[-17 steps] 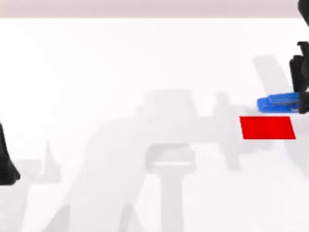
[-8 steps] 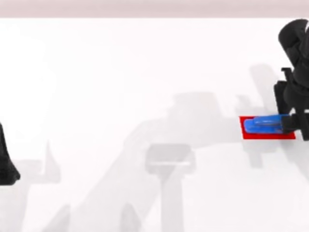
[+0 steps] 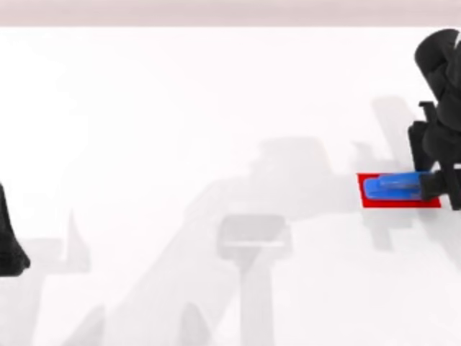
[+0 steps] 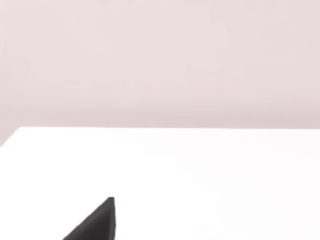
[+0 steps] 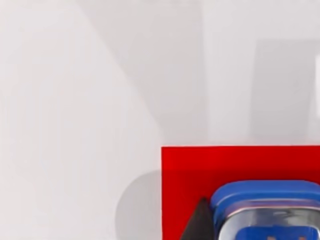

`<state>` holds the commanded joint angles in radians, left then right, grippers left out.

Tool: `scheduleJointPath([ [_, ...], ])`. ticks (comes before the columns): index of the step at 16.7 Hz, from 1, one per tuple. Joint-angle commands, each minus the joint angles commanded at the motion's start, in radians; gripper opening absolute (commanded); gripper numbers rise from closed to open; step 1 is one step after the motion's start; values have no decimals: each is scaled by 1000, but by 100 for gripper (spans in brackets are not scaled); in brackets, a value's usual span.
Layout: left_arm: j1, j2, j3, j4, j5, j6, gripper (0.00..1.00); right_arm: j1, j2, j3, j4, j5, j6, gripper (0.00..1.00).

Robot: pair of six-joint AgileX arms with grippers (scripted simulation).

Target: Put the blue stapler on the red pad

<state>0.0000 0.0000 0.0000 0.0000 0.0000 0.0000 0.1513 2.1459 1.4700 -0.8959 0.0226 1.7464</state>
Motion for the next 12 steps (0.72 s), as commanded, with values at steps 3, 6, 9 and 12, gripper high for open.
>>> scheduleJointPath([
  [3,0,0,0,0,0,0,100,0,0,0,0,0,0,68],
  [6,0,0,0,0,0,0,100,0,0,0,0,0,0,90],
  [9,0,0,0,0,0,0,100,0,0,0,0,0,0,100],
  [12,0,0,0,0,0,0,100,0,0,0,0,0,0,100],
])
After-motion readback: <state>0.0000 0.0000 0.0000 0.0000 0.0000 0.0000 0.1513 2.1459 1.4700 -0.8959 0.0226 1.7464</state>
